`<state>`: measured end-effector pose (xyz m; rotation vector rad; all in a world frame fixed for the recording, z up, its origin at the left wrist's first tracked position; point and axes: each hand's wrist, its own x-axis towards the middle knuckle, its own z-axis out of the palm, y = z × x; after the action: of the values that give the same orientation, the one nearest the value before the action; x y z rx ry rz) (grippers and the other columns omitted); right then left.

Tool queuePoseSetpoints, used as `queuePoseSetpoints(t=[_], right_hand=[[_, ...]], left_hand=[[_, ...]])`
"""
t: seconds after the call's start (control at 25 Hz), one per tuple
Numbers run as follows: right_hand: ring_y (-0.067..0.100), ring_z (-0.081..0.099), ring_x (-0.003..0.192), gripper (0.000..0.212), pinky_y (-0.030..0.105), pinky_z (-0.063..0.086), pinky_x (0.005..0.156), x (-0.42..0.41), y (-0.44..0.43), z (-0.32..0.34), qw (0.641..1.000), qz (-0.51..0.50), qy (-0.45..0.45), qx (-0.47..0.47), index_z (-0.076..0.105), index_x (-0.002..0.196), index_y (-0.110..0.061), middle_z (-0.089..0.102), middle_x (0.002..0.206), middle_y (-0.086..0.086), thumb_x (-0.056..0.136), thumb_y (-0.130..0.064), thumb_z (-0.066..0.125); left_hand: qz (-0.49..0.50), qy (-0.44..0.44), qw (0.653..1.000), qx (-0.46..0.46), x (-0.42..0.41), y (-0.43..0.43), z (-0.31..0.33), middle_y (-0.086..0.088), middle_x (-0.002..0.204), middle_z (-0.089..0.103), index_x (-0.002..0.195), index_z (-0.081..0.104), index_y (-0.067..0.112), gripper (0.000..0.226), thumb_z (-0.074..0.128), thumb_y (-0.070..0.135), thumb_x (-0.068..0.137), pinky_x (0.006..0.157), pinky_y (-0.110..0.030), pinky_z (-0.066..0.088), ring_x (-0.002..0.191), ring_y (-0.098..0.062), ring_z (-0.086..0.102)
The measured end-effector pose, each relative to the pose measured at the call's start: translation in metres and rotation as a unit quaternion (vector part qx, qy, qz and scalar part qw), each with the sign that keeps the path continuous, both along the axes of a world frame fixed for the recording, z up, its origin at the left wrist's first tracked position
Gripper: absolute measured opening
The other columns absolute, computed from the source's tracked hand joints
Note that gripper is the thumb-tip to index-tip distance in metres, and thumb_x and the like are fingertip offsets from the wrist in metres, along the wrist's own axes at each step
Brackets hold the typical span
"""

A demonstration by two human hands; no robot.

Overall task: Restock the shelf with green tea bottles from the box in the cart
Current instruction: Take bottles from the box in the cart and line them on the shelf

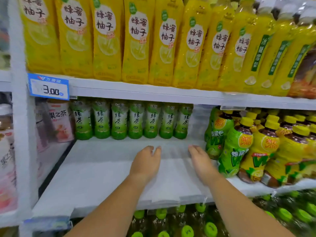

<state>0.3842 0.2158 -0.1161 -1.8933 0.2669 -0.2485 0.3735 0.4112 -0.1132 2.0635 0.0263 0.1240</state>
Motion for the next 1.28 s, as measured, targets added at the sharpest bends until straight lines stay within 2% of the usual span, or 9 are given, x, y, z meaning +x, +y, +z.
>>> queuePoseSetpoints(t=[0.08, 0.24, 0.4, 0.64, 0.76, 0.84, 0.96, 1.12, 1.28], right_hand=[[0.012, 0.042, 0.111, 0.039, 0.022, 0.026, 0.091, -0.026, -0.001, 0.006, 0.999, 0.013, 0.040, -0.018, 0.054, 0.136, -0.013, 0.051, 0.125, -0.004, 0.104, -0.033, 0.045], [0.013, 0.043, 0.115, 0.042, 0.023, 0.028, 0.093, -0.085, 0.000, 0.044, 0.992, 0.029, 0.124, -0.014, 0.052, 0.138, -0.015, 0.050, 0.140, 0.003, 0.104, -0.037, 0.042], [0.015, 0.039, 0.135, 0.050, 0.022, 0.024, 0.100, -0.152, -0.003, 0.095, 0.986, 0.065, 0.156, -0.016, 0.043, 0.147, -0.020, 0.042, 0.151, -0.001, 0.104, -0.044, 0.038], [0.012, 0.040, 0.136, 0.054, 0.025, 0.029, 0.100, -0.261, -0.015, 0.186, 0.980, 0.049, 0.192, 0.022, 0.040, 0.149, -0.024, 0.041, 0.152, -0.004, 0.102, -0.051, 0.038], [0.004, 0.042, 0.126, 0.055, 0.025, 0.031, 0.097, -0.320, -0.028, 0.222, 0.979, 0.018, 0.201, 0.016, 0.038, 0.149, -0.028, 0.042, 0.151, -0.008, 0.101, -0.054, 0.038], [0.002, 0.039, 0.123, 0.057, 0.027, 0.031, 0.100, -0.361, -0.046, 0.245, 0.977, -0.028, 0.212, 0.012, 0.035, 0.151, -0.030, 0.039, 0.153, -0.009, 0.100, -0.057, 0.038], [0.011, 0.039, 0.137, 0.058, 0.032, 0.032, 0.107, -0.420, -0.077, 0.264, 0.974, -0.092, 0.205, 0.005, 0.034, 0.152, -0.029, 0.037, 0.155, -0.008, 0.100, -0.055, 0.040], [0.004, 0.047, 0.121, 0.051, 0.027, 0.035, 0.098, -0.494, -0.119, 0.273, 0.962, -0.176, 0.207, 0.008, 0.042, 0.147, -0.028, 0.048, 0.147, -0.007, 0.101, -0.048, 0.045], [0.001, 0.045, 0.118, 0.051, 0.024, 0.036, 0.096, -0.545, -0.165, 0.261, 0.947, -0.215, 0.238, 0.022, 0.043, 0.146, -0.031, 0.048, 0.145, -0.011, 0.099, -0.049, 0.047]], left_hand=[[0.001, 0.053, 0.999, 0.003, -0.022, 0.008, 0.009, -0.004, 0.141, 0.058, 0.135, 0.058, 0.015, 0.058, 0.037, 0.056, 0.100, 0.100, -0.034, 0.040, 0.125, -0.025, 0.053], [-0.017, 0.149, 0.988, 0.018, -0.067, 0.015, 0.047, -0.004, 0.144, 0.053, 0.140, 0.053, 0.015, 0.061, 0.037, 0.058, 0.100, 0.096, -0.029, 0.034, 0.126, -0.023, 0.050], [-0.058, 0.174, 0.983, -0.028, -0.122, 0.005, 0.106, 0.002, 0.141, 0.057, 0.137, 0.056, 0.020, 0.057, 0.044, 0.059, 0.098, 0.097, -0.025, 0.032, 0.118, -0.013, 0.051], [-0.106, 0.205, 0.971, -0.068, -0.218, -0.025, 0.222, 0.014, 0.125, 0.054, 0.132, 0.055, 0.030, 0.046, 0.042, 0.059, 0.099, 0.090, -0.023, 0.032, 0.108, -0.005, 0.049], [-0.144, 0.219, 0.961, -0.091, -0.259, -0.036, 0.258, 0.017, 0.122, 0.052, 0.127, 0.054, 0.036, 0.039, 0.041, 0.059, 0.099, 0.091, -0.027, 0.036, 0.106, -0.002, 0.051], [-0.175, 0.225, 0.955, -0.081, -0.284, -0.045, 0.269, 0.015, 0.128, 0.053, 0.133, 0.054, 0.031, 0.045, 0.040, 0.058, 0.100, 0.096, -0.030, 0.037, 0.113, -0.003, 0.052], [-0.235, 0.226, 0.944, -0.050, -0.318, -0.062, 0.266, 0.014, 0.134, 0.052, 0.140, 0.052, 0.028, 0.049, 0.041, 0.055, 0.101, 0.104, -0.034, 0.036, 0.121, -0.008, 0.048], [-0.302, 0.251, 0.919, -0.049, -0.368, -0.101, 0.256, 0.018, 0.131, 0.049, 0.141, 0.049, 0.030, 0.050, 0.040, 0.057, 0.101, 0.098, -0.028, 0.031, 0.118, -0.002, 0.044], [-0.328, 0.297, 0.895, -0.052, -0.398, -0.154, 0.237, 0.021, 0.129, 0.051, 0.138, 0.051, 0.033, 0.049, 0.035, 0.060, 0.101, 0.100, -0.033, 0.035, 0.123, -0.005, 0.045]])
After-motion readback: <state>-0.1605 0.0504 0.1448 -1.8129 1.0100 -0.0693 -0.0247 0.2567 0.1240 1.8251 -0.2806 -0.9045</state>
